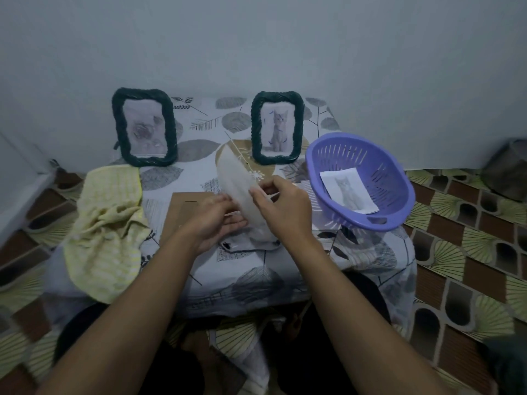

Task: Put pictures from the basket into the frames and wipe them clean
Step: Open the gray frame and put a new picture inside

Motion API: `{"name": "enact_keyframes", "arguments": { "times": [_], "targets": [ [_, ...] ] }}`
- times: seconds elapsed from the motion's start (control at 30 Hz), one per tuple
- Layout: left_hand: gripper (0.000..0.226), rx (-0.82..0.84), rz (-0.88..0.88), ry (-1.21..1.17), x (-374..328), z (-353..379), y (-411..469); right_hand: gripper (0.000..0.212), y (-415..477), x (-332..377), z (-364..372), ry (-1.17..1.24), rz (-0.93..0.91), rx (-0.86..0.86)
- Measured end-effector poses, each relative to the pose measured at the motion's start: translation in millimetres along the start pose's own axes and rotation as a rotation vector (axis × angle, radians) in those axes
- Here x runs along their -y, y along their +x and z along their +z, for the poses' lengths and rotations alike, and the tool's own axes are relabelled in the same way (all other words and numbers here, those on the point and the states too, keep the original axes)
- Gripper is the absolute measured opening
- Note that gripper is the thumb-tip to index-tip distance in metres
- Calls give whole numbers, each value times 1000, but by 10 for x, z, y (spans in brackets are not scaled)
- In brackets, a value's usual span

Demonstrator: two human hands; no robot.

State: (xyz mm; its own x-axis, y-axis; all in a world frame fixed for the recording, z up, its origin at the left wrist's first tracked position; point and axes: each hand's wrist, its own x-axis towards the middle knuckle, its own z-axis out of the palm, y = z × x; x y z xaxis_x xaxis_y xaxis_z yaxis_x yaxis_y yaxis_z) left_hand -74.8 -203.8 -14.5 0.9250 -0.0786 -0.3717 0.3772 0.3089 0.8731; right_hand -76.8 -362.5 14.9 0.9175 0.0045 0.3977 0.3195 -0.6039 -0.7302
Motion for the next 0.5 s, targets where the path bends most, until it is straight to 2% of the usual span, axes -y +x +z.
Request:
{"name": "enact_keyframes", "arguments": {
  "times": [0.1,0.2,0.27,0.37,0.5],
  "targets": [
    [23,-100,42,44,31,-73,-41,10,-1,-54,58,75,146,33],
    [21,-197,122,164,58,-140,-59,15,16,-178,87,61,282,100],
    [22,-283,192,312,76,-175,-54,19,18,-266,107,-12,350,175],
    [12,-399,332,657,93,-152,-47,21,-3,-343,96,-162,389,257],
    [16,-447,430,865,169,-82,46,23,-31,-364,55,-334,391,326]
  ]
}}
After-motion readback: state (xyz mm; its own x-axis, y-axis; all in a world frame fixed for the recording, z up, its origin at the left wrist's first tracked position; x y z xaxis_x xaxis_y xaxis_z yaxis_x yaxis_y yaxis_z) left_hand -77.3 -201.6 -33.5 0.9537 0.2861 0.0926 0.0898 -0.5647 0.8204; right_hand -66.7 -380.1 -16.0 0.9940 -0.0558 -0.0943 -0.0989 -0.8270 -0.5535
